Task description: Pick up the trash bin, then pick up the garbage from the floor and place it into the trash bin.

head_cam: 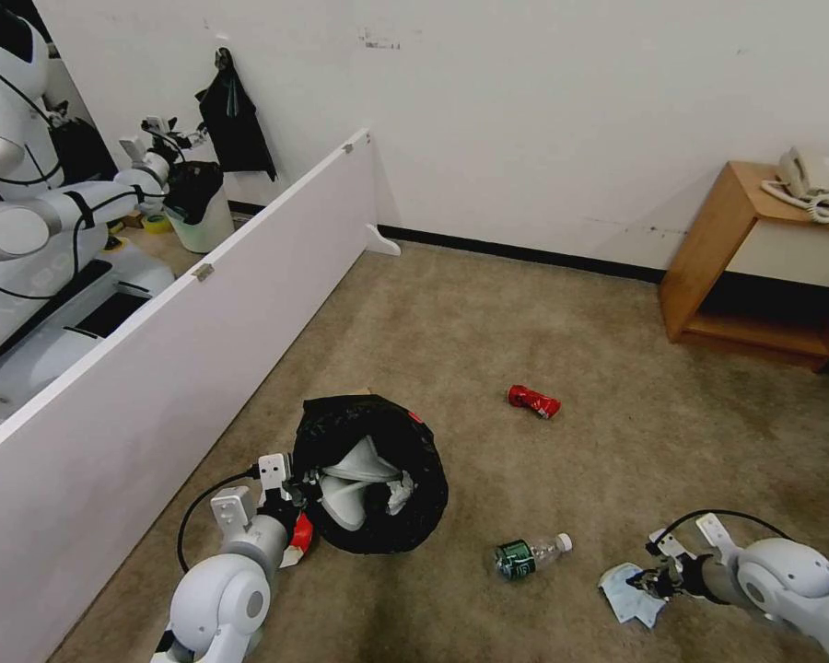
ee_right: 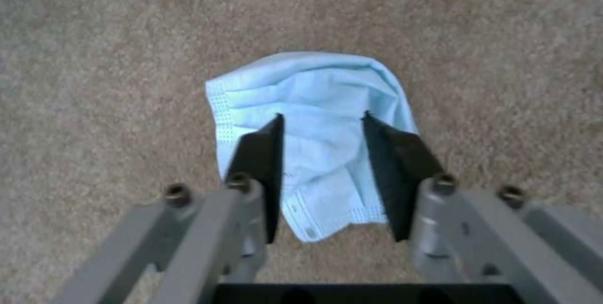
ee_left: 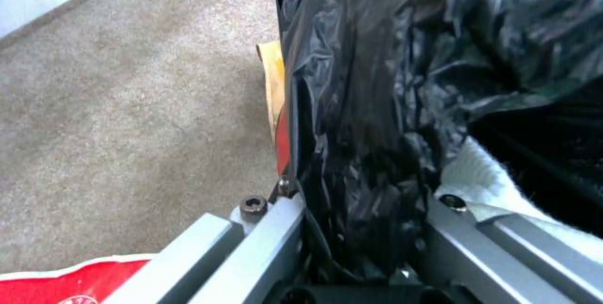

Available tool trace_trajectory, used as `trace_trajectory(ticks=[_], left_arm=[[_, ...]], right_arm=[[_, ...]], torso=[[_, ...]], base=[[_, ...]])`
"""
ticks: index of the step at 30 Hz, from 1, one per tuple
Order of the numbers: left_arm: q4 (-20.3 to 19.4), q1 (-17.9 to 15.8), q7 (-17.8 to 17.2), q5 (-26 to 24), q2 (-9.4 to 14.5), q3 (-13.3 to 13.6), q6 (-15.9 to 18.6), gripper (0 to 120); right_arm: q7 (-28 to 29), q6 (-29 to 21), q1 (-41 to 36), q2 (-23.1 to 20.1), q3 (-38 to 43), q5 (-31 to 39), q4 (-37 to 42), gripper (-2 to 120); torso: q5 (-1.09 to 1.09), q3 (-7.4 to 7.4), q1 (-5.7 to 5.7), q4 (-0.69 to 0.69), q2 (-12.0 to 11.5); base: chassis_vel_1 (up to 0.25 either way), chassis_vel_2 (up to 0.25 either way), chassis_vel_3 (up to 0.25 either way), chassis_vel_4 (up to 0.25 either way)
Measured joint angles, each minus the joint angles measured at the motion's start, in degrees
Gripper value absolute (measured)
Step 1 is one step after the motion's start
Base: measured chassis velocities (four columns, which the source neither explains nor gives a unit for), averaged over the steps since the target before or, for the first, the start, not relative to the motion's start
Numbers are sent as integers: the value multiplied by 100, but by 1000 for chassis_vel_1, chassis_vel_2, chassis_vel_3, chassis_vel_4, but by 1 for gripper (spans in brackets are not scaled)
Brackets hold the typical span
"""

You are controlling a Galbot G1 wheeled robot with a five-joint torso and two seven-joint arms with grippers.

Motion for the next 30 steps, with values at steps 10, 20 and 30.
trace_trajectory(ticks=[10, 20, 30], left_arm=[[5, -12, 7, -8, 39, 8, -1, 0], [-3, 10, 11, -11, 55, 23, -3, 0], [-32, 66, 19, -12, 115, -6, -9, 0]], right_arm=[[-128, 19, -421, -281, 458, -27, 113, 77], [-361, 120, -541, -313, 635, -139, -6, 100], [-415, 147, -313, -74, 398, -192, -164, 100]], torso=[[0, 0, 0, 0, 0], [-1, 0, 0, 0, 0], [-1, 0, 0, 1, 0]], base=[[0, 0, 0, 0], [0, 0, 0, 0], [0, 0, 0, 0]])
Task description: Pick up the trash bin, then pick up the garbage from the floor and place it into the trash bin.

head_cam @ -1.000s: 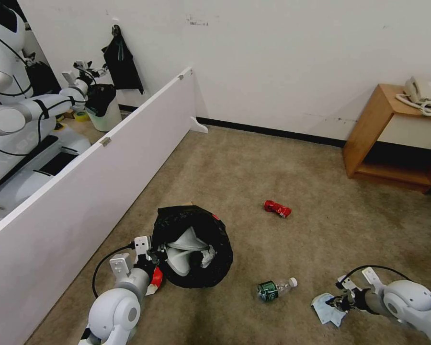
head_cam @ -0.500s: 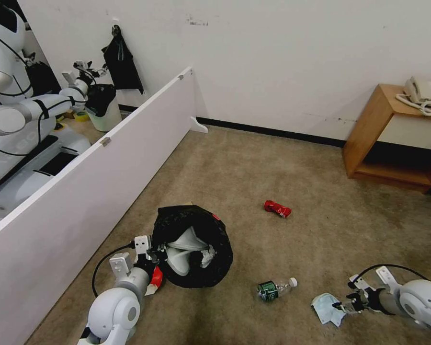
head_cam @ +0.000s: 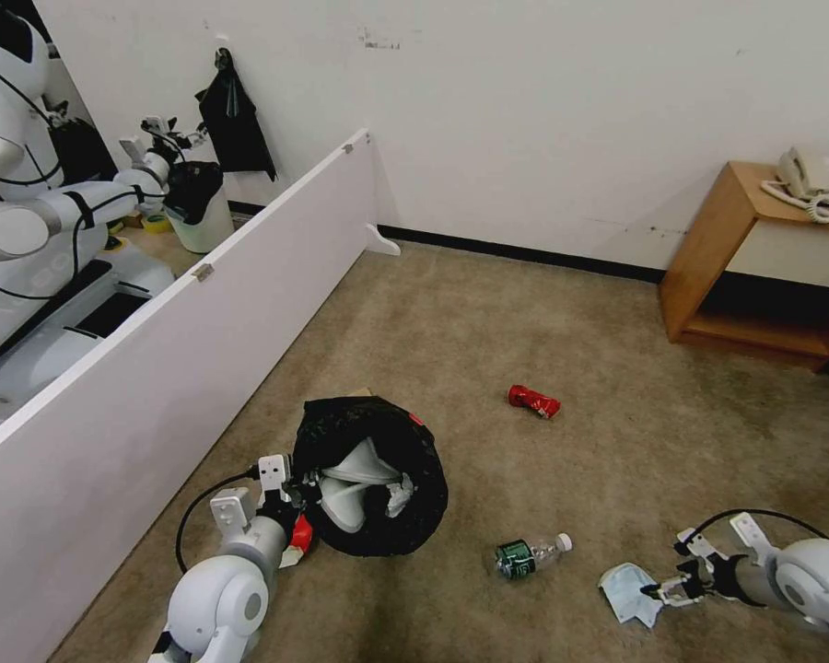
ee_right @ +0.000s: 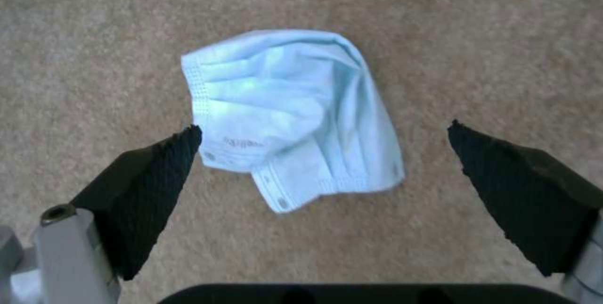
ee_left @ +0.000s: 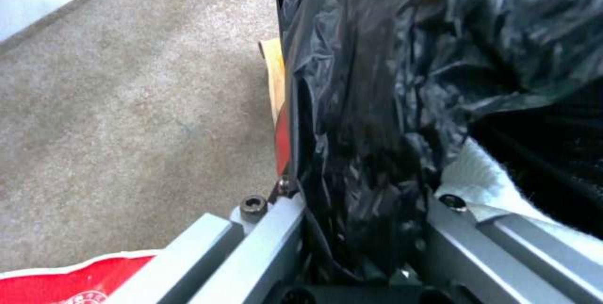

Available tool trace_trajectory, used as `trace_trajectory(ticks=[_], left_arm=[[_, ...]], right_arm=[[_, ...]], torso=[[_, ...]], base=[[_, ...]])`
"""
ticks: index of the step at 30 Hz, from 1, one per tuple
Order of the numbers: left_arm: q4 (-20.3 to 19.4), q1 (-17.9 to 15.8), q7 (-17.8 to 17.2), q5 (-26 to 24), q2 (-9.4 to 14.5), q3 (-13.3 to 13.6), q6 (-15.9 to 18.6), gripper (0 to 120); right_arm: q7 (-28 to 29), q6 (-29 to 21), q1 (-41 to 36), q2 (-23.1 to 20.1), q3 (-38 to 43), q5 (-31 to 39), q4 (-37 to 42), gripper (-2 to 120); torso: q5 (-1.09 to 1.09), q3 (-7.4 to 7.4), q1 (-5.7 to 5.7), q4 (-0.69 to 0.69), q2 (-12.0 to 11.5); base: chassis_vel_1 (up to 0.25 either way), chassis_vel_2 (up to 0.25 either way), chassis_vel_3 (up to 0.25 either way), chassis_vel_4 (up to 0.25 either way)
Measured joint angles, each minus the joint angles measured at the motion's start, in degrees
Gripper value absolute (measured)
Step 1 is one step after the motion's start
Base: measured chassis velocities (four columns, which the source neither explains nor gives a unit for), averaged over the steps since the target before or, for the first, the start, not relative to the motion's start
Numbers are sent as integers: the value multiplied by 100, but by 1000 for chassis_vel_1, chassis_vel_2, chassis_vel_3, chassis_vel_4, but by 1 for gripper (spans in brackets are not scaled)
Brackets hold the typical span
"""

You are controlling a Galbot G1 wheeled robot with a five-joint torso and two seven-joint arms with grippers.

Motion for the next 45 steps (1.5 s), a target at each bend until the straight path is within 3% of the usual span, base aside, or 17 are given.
trace_trajectory(ticks=[11, 45], left_arm=[[12, 10, 15, -46, 50, -19, -5, 0], [84, -57, 24, -69, 32, -9, -11, 0]], right_arm=[[-131, 88, 253, 379, -261, -127, -386, 100], [-283, 190, 376, 575, -239, -291, -799, 100]], torso=[[0, 0, 0, -1, 0], [0, 0, 0, -1, 0]], base=[[0, 0, 0, 0], [0, 0, 0, 0]])
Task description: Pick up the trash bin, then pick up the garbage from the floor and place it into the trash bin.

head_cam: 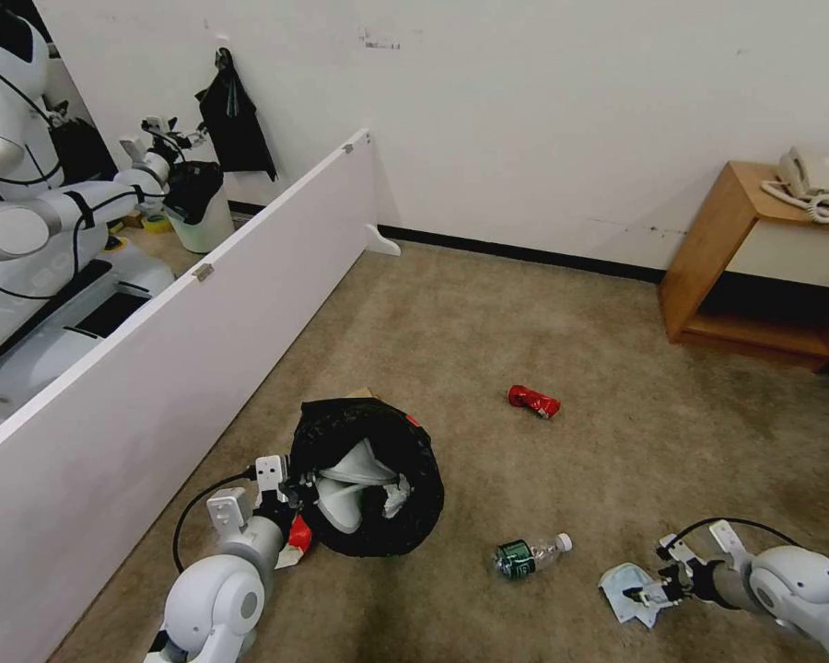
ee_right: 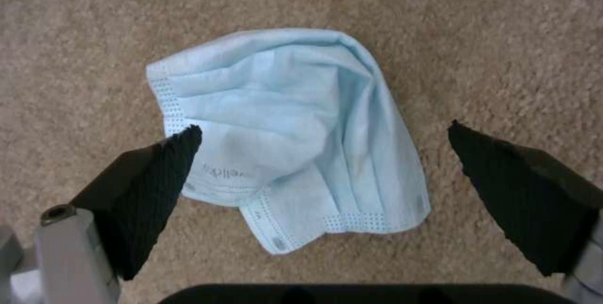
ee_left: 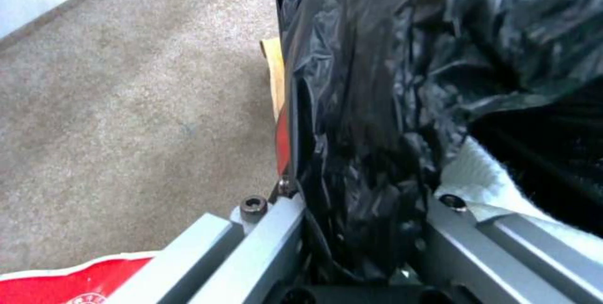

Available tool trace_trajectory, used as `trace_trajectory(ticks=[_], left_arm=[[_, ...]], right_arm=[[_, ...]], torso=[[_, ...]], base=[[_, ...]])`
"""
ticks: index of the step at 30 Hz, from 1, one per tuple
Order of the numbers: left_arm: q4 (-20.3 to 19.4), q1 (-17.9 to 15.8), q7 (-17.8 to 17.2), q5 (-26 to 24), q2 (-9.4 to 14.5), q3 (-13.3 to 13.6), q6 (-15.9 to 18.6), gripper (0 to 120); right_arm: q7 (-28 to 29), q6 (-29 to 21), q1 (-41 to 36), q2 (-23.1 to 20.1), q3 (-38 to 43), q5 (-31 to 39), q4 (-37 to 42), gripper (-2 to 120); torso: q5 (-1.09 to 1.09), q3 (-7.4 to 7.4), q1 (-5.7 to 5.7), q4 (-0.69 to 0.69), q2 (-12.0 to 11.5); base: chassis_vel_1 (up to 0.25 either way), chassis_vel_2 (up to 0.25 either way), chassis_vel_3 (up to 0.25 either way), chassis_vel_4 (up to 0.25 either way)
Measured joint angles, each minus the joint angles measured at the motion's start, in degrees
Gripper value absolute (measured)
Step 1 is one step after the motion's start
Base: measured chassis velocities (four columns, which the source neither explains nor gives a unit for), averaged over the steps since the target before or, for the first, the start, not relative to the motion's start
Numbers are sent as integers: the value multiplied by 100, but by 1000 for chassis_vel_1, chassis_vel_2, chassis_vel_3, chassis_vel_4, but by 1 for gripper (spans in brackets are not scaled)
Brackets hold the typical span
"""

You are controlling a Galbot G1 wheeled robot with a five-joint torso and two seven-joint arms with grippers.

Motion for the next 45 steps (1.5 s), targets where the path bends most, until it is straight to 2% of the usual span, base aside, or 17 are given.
trace_trajectory(ticks=[45], left_arm=[[-20, -8, 1, -57, 56, -22, 10, 0]], right_arm=[[64, -6, 251, 306, -373, -73, -40, 100]], torso=[[-1, 0, 0, 0, 0]], base=[[0, 0, 0, 0]])
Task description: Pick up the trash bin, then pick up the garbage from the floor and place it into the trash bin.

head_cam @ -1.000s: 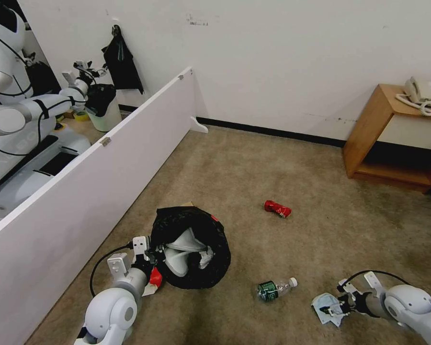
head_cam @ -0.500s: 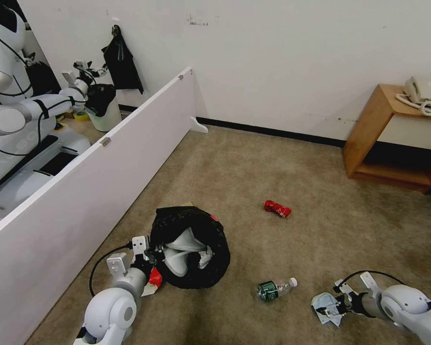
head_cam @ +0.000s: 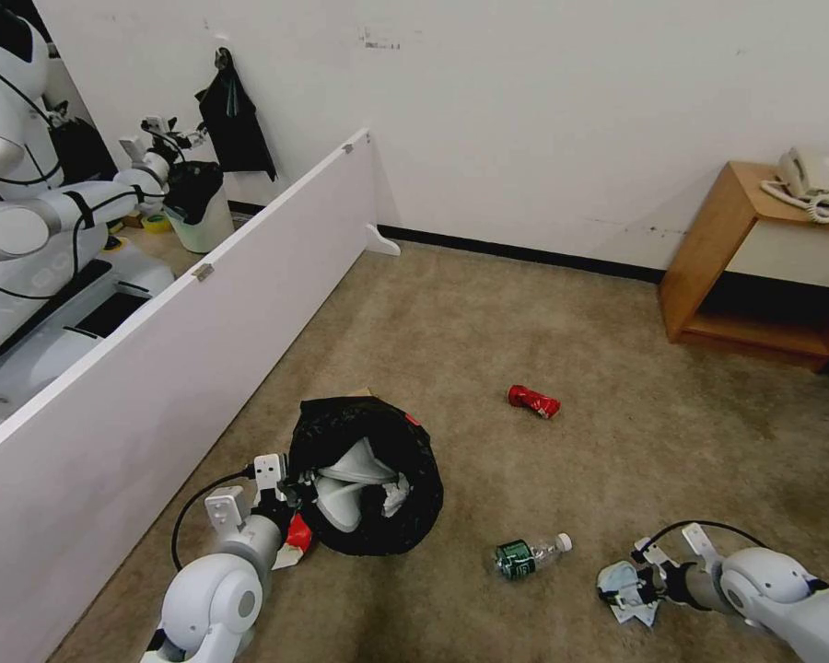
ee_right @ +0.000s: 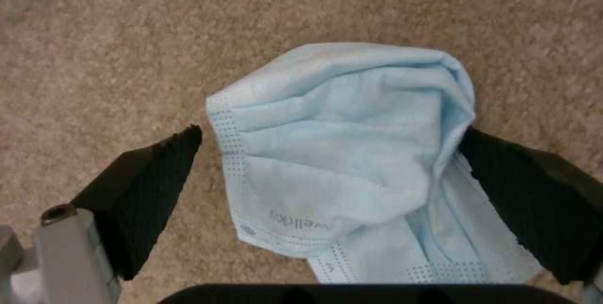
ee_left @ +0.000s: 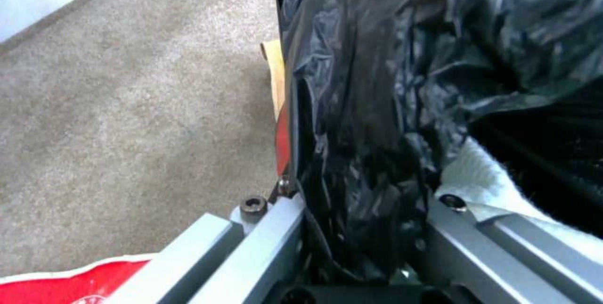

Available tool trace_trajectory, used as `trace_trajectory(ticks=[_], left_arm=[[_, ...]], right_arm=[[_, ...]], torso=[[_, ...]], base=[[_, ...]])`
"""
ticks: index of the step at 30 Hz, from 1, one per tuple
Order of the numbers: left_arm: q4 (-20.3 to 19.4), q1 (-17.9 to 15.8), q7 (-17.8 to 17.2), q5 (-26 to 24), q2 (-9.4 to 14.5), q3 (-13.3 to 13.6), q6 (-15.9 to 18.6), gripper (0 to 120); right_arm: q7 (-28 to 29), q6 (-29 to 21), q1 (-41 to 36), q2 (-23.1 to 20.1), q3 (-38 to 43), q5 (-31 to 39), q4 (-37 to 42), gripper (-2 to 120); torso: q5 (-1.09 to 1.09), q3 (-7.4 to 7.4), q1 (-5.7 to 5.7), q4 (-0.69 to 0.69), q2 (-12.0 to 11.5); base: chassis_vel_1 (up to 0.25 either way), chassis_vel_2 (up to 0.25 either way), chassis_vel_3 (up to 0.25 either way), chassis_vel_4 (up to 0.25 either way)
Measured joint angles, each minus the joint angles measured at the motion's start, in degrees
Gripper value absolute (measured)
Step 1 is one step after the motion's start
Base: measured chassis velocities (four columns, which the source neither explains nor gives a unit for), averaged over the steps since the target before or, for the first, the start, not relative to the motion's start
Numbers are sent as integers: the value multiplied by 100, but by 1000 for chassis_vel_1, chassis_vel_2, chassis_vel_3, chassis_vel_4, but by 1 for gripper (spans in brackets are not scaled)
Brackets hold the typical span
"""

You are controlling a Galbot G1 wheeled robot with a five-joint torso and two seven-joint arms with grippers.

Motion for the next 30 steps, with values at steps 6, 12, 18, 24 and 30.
trace_trajectory(ticks=[6, 12, 18, 24, 30], left_arm=[[19, -18, 0, -4, -14, 10, 0, 0], [42, -41, 0, -6, -23, 17, 0, 0], [48, -55, 0, -12, -27, 18, 0, 0], [48, -55, 0, -15, -26, 15, 0, 0], [48, -49, -3, -19, -27, 10, 1, 0]], right_arm=[[18, 8, -13, 15, 32, -95, -54, 95], [49, 25, -19, 28, 78, -150, -116, 70], [71, 46, -21, 24, 82, -184, -138, 52], [83, 61, -12, 37, 82, -200, -169, 30], [84, 63, -23, 26, 80, -197, -120, 12]], torso=[[-4, -1, 0, -1, 1], [-14, -2, -1, -5, 2], [-10, -2, -1, -2, 2], [-7, -1, -1, -1, 2], [4, 1, -1, 0, -1]], base=[[0, 0, 0, 0], [0, 0, 0, 0], [0, 0, 0, 0], [0, 0, 0, 0], [0, 0, 0, 0]])
